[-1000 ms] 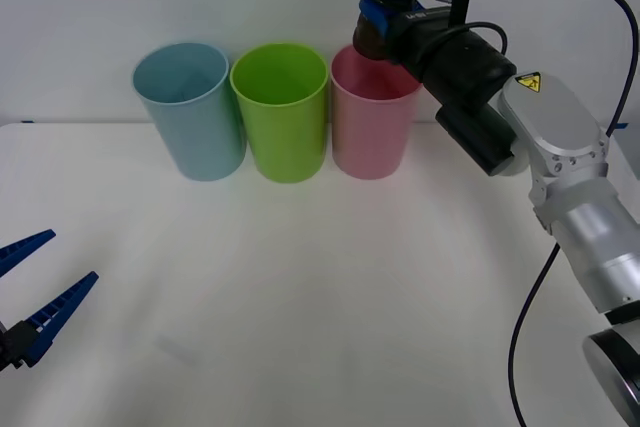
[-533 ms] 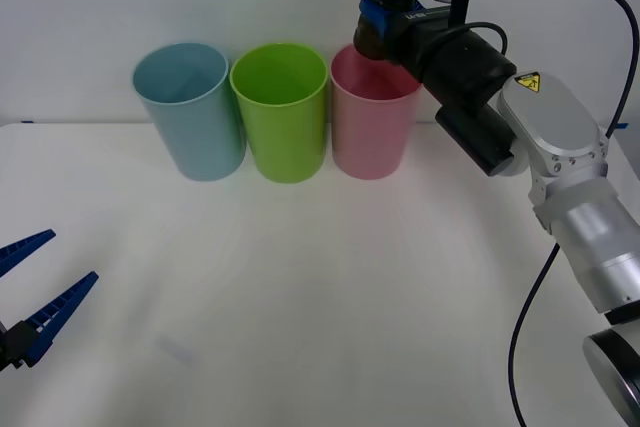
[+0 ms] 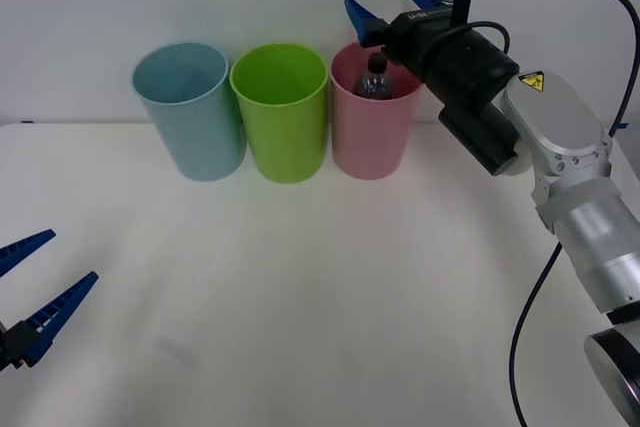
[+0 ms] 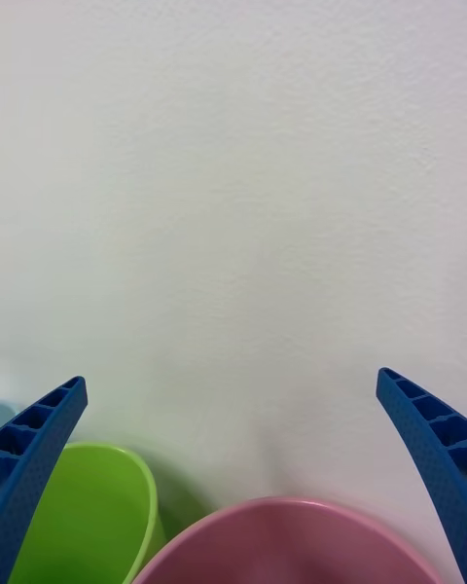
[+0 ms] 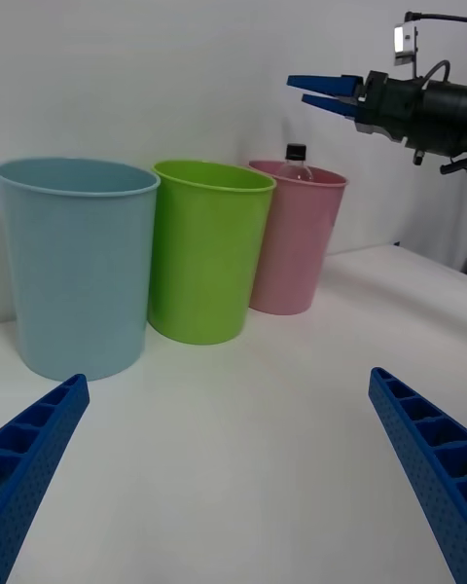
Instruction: Grasp the object on the table and drop it into the matching bin: aluminum can to the light blue bin, PET bottle to the pink bin.
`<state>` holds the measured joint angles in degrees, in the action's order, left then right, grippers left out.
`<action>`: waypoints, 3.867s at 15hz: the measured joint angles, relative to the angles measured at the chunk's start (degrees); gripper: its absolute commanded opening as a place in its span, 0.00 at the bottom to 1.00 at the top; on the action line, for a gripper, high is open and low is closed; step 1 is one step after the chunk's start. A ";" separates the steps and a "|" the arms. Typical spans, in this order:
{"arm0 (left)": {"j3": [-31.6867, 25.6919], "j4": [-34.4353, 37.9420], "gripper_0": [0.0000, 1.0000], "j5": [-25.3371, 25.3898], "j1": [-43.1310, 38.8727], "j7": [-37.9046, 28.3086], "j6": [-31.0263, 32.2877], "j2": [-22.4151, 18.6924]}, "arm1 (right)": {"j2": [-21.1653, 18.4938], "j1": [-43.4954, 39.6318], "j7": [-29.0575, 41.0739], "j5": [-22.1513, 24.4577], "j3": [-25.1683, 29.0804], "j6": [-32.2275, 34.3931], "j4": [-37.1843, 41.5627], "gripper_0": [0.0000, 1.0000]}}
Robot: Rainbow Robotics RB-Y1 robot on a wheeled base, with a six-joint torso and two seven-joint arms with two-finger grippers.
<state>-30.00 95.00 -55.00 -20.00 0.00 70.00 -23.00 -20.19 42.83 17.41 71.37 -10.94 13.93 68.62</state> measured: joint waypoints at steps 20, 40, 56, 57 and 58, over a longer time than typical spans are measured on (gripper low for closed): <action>0.00 0.00 1.00 0.00 0.00 0.00 0.00 0.00 | -14.91 -29.22 -0.33 -6.85 1.38 6.35 32.16 1.00; 0.00 0.00 1.00 0.00 0.00 0.00 0.00 0.00 | -11.83 -57.03 -13.53 -8.17 20.71 38.40 33.87 1.00; 0.00 0.00 1.00 0.00 0.00 0.00 0.00 0.00 | -10.40 -73.85 -17.20 -8.14 30.07 46.83 33.87 1.00; 0.00 0.00 1.00 0.00 0.00 0.00 0.00 0.00 | -10.39 -74.50 -17.36 -8.16 30.31 46.92 33.87 1.00; 0.00 0.00 1.00 0.00 0.00 0.00 0.00 0.00 | -10.39 -75.01 -17.47 -8.17 30.43 46.98 33.87 1.00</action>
<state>-30.00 95.00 -55.00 -20.00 0.00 70.00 -23.00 -30.59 -32.18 -0.06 63.20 19.49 60.91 102.49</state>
